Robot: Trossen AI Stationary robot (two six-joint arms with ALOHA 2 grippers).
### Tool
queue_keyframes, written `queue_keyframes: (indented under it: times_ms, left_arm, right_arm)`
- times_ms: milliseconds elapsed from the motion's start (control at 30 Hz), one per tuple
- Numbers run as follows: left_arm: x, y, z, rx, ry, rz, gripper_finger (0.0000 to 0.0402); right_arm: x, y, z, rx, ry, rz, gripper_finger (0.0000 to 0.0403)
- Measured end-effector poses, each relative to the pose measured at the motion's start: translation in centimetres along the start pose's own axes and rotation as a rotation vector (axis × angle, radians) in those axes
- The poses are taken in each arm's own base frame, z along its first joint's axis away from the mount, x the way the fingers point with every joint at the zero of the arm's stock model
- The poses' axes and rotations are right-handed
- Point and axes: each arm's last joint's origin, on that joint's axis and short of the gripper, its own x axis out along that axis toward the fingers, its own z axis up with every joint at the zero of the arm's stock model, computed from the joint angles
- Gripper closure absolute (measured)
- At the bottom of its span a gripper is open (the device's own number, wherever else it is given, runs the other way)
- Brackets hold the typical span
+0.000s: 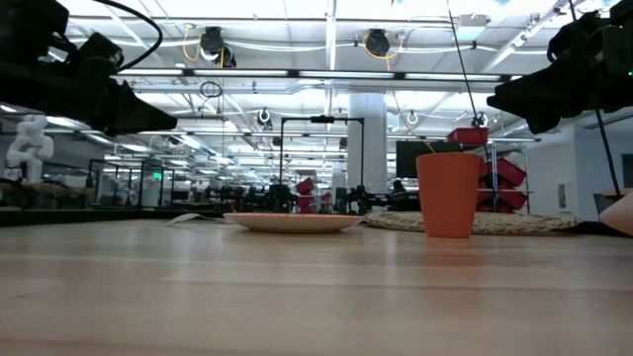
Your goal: Set table place
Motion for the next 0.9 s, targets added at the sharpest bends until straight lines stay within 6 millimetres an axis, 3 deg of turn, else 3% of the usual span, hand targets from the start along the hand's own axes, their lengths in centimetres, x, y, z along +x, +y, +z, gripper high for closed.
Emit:
queue_keyframes:
  times_ms: [900]
  left_arm:
    - [0.00, 0.00, 0.00, 0.000, 0.000, 0.000, 0.0342]
  right_arm:
    - [0.00, 0.00, 0.00, 0.000, 0.000, 0.000, 0.0252]
